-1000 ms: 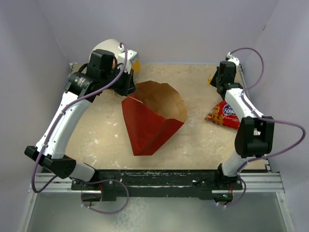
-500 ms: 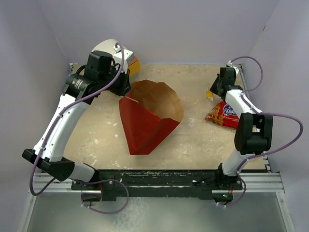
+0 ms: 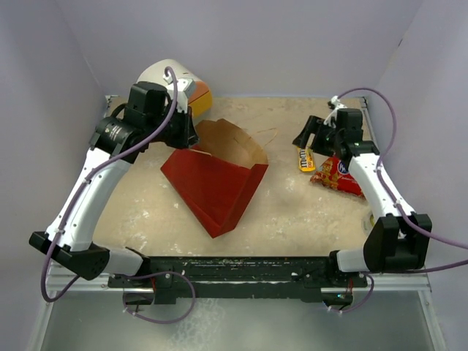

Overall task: Take the snacks out of the paper bag
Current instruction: Place the snack at the center of the board, then adjust the paper bag at the center of the board.

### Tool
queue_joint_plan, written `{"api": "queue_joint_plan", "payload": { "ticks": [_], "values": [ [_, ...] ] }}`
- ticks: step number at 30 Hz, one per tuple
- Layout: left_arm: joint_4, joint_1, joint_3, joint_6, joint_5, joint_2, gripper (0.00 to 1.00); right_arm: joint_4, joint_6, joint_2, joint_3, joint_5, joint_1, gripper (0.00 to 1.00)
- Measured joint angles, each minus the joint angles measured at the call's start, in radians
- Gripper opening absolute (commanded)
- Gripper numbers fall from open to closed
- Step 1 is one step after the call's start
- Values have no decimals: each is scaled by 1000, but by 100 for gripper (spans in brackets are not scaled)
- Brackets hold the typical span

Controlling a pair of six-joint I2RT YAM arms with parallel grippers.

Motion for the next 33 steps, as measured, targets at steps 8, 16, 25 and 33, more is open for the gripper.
{"api": "queue_joint_plan", "payload": {
  "ticks": [8,16,25,33],
  "values": [
    [-13,0,-31,-35,15,-48,0,-11,72,42,16,-238,132,81],
    [-50,0,-48,-35,10,-88,0,-3,112,238,193,-270,142,72],
    [-67,0,-52,-32,0,-100,0,2,120,414,311,-327,157,46],
    [-80,0,-49,-25,-58,-100,0,-12,92,435,311,-401,175,0]
  ]
}}
